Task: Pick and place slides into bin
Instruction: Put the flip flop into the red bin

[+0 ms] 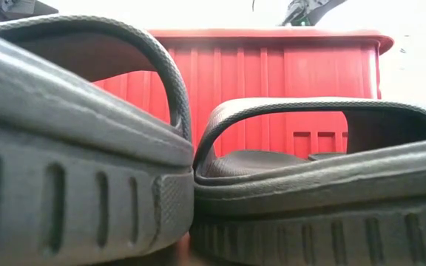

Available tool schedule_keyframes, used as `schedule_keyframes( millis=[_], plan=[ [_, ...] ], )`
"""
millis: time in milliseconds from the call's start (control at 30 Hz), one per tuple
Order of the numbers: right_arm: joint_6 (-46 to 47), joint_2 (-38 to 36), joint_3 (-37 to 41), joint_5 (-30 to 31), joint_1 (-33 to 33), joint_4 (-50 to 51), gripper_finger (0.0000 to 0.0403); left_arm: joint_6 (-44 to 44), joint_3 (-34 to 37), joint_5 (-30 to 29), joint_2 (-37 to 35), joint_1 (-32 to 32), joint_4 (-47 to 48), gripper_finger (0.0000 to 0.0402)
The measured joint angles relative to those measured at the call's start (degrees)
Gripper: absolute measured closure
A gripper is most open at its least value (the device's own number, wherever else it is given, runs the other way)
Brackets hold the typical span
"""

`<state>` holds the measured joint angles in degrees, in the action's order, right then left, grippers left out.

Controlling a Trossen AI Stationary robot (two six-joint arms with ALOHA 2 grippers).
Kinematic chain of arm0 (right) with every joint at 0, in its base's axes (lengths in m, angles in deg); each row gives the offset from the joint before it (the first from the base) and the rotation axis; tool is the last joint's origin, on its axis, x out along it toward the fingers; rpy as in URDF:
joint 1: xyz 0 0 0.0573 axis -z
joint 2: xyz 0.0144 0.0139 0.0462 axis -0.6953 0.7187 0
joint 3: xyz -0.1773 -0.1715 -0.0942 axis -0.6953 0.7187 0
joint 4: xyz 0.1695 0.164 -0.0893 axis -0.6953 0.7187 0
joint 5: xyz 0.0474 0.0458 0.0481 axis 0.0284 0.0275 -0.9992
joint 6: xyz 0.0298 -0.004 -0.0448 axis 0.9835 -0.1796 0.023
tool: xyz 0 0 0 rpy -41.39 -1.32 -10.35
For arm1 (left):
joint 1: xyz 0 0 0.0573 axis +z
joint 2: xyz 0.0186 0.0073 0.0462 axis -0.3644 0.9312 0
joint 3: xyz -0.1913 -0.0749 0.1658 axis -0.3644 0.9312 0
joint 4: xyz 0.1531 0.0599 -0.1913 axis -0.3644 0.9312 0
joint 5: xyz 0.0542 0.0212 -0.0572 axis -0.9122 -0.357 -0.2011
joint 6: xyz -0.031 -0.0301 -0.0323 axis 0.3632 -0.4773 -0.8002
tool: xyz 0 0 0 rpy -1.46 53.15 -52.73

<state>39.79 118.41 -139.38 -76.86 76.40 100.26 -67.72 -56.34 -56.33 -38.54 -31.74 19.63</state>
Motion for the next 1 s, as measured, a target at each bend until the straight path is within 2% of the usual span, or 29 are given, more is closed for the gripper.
schedule_keyframes(
  millis=[433,1000],
  plan=[
    [-0.53,0.11,5.78,1.59,0.16,-5.37,0.0403,0.02,0.00,0.00,0.00,0.00,0.00,0.0371],
    [-1.92,5.57,6.45,3.37,0.57,-8.79,0.0403,0.16,0.00,-0.04,0.00,0.01,-0.02,0.0371]
  ],
)
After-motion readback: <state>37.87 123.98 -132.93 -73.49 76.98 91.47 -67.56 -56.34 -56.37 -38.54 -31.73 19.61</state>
